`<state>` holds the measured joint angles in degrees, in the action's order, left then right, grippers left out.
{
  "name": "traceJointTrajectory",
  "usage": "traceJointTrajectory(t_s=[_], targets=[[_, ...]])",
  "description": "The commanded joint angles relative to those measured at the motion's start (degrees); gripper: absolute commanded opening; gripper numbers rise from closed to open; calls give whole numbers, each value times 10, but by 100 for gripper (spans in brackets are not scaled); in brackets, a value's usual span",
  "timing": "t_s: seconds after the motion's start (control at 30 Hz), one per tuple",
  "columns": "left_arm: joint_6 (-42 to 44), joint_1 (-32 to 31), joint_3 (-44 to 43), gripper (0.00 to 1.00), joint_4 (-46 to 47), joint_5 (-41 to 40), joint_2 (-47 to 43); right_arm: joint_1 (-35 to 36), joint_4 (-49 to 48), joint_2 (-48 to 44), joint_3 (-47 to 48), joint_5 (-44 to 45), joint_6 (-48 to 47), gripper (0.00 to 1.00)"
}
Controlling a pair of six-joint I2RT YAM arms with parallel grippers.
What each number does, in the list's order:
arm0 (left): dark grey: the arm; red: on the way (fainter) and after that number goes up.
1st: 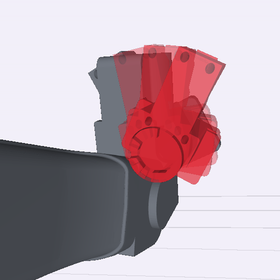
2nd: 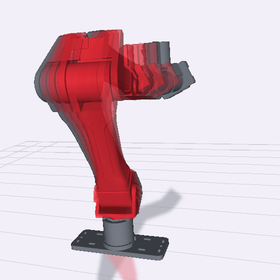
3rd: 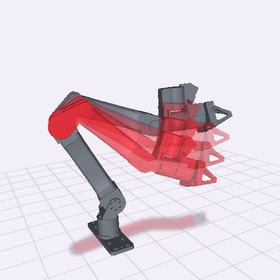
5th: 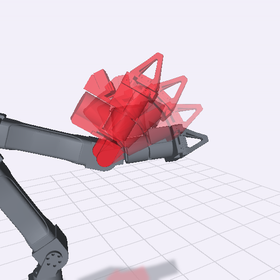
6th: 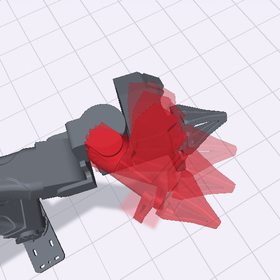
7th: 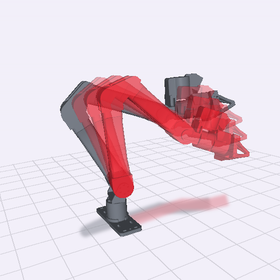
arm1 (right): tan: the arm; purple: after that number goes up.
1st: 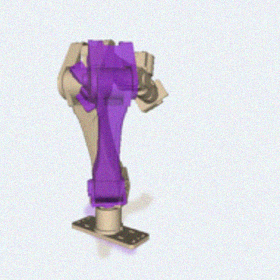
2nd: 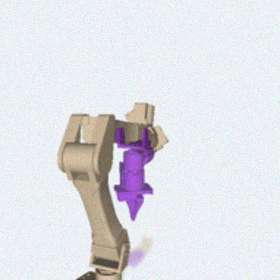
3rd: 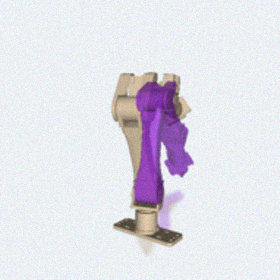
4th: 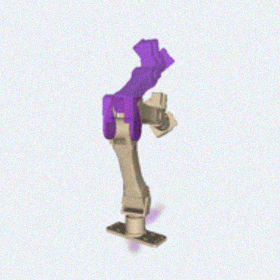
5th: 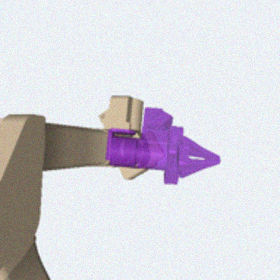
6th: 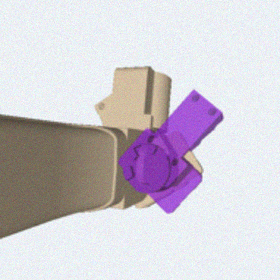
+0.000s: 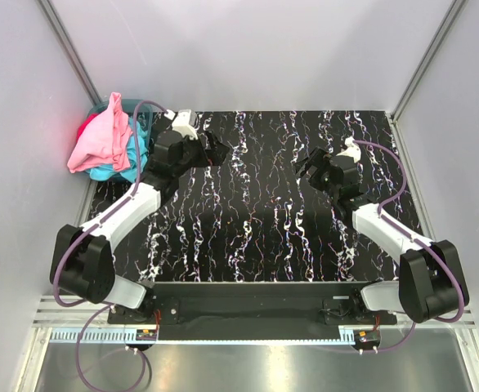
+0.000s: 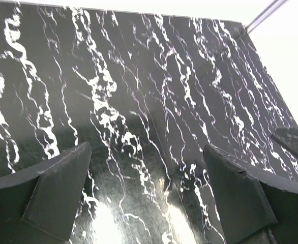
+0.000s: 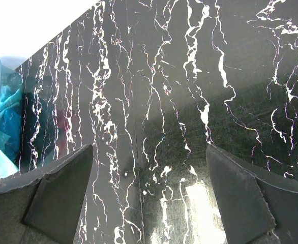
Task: Fold and stack the t-shirts
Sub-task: Grab the tshirt from the pile
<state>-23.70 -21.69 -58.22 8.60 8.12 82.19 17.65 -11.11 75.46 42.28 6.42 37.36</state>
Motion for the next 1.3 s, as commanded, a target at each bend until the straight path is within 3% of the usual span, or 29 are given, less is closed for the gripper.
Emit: traceJointTrajectory(t_s=[0.0,0.33,0.53,0.6,0.73,0.83,0.97,1.13,1.27], targets=[[23,2,-37,99,-25,-22,-5,6,-13,-15,16,-3,-6,100],[25,17,-14,99,-35,-25,-27,5,-9,-32,8,-2,-7,99],[-36,96,-1,99,16,36,0,5,-8,-40,7,-2,-8,100],[-28,126,-22,99,-13,6,14,5,-8,-42,5,-2,-7,100],[72,151,-103,99,-84,-131,63,5,-7,-42,6,-4,-6,100],[113,183,-115,99,-81,-168,69,6,-8,-42,7,-8,-5,100],[81,246,-103,99,-44,-203,73,5,-23,-30,3,-45,10,100],[153,260,-121,98,-18,-306,103,5,-17,-15,2,-62,30,100],[170,299,-161,99,-24,-304,140,5,-58,-26,-25,-78,38,100]])
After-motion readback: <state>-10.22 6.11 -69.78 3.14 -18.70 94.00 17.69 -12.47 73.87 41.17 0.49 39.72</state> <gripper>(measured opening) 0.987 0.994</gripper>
